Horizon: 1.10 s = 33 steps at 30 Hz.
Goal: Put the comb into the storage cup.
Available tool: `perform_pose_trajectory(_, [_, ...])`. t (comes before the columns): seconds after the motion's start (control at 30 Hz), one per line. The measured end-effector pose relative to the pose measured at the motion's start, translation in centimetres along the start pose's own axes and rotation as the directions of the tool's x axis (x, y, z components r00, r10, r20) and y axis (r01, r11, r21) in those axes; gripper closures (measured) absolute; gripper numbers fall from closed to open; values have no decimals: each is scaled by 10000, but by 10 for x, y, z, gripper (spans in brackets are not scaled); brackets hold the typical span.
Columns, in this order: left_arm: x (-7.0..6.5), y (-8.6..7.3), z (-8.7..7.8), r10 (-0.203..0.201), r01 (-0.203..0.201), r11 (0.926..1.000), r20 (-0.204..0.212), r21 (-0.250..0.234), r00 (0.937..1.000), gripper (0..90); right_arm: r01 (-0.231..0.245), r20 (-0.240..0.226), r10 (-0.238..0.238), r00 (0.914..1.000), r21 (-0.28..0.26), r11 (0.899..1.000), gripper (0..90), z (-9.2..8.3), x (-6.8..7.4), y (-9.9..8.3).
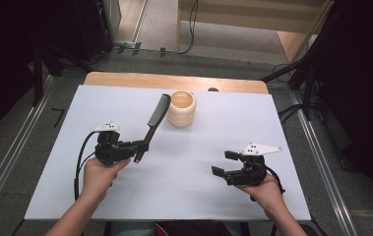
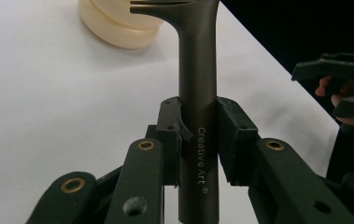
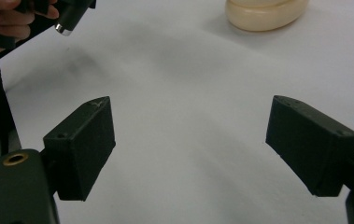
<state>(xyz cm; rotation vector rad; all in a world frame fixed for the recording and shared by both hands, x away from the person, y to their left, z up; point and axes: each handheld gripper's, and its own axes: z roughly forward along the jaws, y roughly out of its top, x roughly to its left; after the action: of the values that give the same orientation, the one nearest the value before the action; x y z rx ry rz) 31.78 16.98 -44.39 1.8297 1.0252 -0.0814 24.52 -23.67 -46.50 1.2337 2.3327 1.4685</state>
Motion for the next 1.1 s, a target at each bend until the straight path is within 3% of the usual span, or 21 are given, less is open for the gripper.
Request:
perform_pose_trajectory(0.33, [6,1,5,-728,718,9920,-54,-1042,9973,734,-138,50,138,9999,-73,9999,139,11,7,13])
perform_pose_trajectory(0.5, [9,-1,7,-869,833,9890,-248,-1222,9959,734,-75,185,77,9998,-139,9999,140,17,11,20])
perform_pose_trajectory(1.1, [5,-8,23,-492,356,9842,-745,-1736,9960,734,-342,323,352,9989,-284,9990,144,47,16,55])
